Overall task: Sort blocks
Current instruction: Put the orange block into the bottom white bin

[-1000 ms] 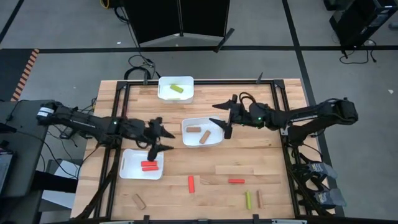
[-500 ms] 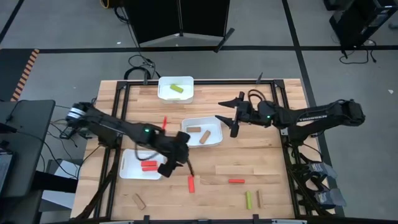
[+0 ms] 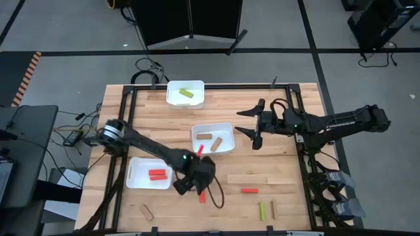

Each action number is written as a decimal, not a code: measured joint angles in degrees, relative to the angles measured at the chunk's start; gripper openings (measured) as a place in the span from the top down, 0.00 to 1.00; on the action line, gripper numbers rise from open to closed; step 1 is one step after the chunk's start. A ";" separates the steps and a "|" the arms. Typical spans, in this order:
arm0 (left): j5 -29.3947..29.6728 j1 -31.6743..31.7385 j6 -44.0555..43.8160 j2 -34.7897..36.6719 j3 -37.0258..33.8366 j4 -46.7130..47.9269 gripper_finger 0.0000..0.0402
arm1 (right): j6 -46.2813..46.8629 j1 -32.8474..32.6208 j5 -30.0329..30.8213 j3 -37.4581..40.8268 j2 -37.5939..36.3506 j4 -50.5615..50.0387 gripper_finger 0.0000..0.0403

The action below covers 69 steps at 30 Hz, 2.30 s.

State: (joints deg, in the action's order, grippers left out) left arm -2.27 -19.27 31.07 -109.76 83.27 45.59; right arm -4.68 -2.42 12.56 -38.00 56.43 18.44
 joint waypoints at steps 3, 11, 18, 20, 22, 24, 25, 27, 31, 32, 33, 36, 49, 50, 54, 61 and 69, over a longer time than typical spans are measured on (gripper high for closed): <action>-0.17 -2.28 0.44 -3.61 2.07 0.72 0.42 | 0.36 -0.97 0.00 0.00 0.62 -0.23 0.30; 7.13 -6.82 3.94 -8.74 6.09 -0.16 0.42 | -0.05 -3.22 1.56 -0.02 1.74 1.90 0.31; 8.76 -7.96 7.19 -10.62 5.87 -2.12 0.42 | -0.04 -3.60 1.73 -0.04 1.86 2.70 0.32; 7.97 -7.91 7.49 -12.02 5.91 -2.52 0.42 | -0.05 -3.60 1.99 -0.04 2.00 2.81 0.32; 7.91 -7.85 7.50 -12.89 6.07 -2.55 0.42 | -0.07 -3.58 2.53 -0.04 2.18 2.91 0.32; 8.80 -7.90 7.38 -13.63 6.17 -2.45 0.42 | -0.19 -3.58 2.83 -0.04 2.18 2.77 0.32; 9.17 -7.94 7.00 -13.86 6.13 -2.45 0.43 | -0.24 -3.58 2.84 -0.04 2.18 2.79 0.32; 9.20 -7.59 6.56 -13.92 6.11 -2.47 0.47 | -0.25 -3.58 2.86 -0.04 2.18 2.81 0.32; 7.28 -6.73 4.25 -14.03 6.02 -1.79 0.67 | -0.23 -3.58 2.84 -0.04 2.18 2.90 0.33; 6.31 -6.41 3.47 -14.03 6.02 -1.75 0.73 | -0.16 -3.58 2.86 -0.04 2.18 2.88 0.33; 5.04 -5.98 2.96 -14.03 6.01 -1.96 0.77 | -0.12 -3.58 2.86 -0.04 2.18 2.88 0.33; 3.27 -5.10 1.36 -14.14 6.02 -2.89 0.76 | -0.01 -3.58 2.86 -0.04 2.18 2.90 0.33; 3.39 -2.67 -5.16 -9.26 11.50 2.52 0.76 | 0.35 -4.69 2.86 -0.04 2.18 2.94 0.33; 4.21 -2.48 -5.97 -7.56 11.60 2.84 0.76 | 0.28 -4.95 2.88 -0.04 2.18 3.00 0.33; 8.73 -1.72 -11.32 -0.62 9.45 6.66 0.76 | -0.08 -5.77 2.89 -0.04 2.18 3.16 0.34; 14.13 -3.20 -32.54 14.02 3.41 18.77 0.76 | -0.05 -6.13 3.04 -0.04 2.18 3.37 0.34; 14.65 -7.05 -60.37 26.25 -14.71 23.64 0.76 | 2.98 -7.38 3.04 -0.04 3.55 3.52 0.34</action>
State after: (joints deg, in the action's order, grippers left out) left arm 12.38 -26.32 -29.30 -83.51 68.56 69.23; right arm -1.70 -9.80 15.59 -38.04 59.98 21.97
